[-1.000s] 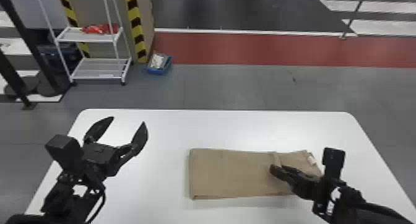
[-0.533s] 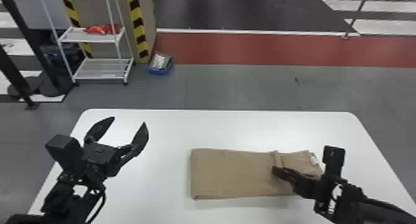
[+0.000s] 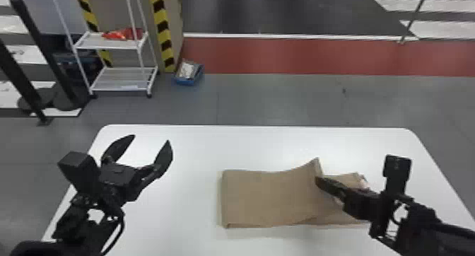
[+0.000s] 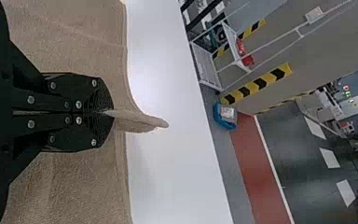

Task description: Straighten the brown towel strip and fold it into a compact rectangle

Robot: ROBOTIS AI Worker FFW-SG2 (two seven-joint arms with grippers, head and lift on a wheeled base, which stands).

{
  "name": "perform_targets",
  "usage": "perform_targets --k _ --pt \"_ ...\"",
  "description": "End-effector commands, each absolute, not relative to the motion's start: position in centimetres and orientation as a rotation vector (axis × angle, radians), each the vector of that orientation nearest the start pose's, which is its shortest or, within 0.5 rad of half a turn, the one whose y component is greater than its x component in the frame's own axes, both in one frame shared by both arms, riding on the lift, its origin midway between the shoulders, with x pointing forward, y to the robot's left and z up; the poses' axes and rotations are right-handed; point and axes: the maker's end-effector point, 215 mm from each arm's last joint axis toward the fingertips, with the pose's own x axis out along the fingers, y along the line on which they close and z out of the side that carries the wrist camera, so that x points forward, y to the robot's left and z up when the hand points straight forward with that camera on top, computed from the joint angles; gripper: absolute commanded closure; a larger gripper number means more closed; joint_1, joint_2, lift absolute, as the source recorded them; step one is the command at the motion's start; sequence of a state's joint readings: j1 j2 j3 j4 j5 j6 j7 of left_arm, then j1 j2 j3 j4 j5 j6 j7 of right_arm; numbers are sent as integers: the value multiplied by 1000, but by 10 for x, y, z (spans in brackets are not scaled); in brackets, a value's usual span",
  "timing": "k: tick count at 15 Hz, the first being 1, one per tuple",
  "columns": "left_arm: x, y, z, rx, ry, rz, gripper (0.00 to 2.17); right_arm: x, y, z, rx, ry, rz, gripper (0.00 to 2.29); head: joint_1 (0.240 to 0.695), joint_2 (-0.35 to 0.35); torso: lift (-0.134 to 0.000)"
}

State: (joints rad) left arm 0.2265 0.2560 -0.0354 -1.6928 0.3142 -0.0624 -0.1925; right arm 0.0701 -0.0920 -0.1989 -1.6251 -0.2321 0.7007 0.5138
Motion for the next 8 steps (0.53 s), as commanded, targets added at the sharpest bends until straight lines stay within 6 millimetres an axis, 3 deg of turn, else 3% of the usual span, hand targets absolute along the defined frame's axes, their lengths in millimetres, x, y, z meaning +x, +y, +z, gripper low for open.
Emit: perform_targets --k 1,3,5,7,8 --pt "519 237 -377 -81 63 -250 80 490 -221 -471 369 595 383 1477 695 4 0" --pt "520 238 -377 -82 65 -251 80 485 -230 -449 388 587 380 1477 695 13 0" --pt "521 238 -378 -84 72 -251 80 488 -253 -426 397 567 357 1477 695 14 0" --pt "521 237 -378 -86 73 -251 80 493 -281 -411 405 535 331 1477 695 -6 0" --pt "521 237 -379 -85 76 -252 80 495 -295 -417 412 540 317 1477 695 -17 0"
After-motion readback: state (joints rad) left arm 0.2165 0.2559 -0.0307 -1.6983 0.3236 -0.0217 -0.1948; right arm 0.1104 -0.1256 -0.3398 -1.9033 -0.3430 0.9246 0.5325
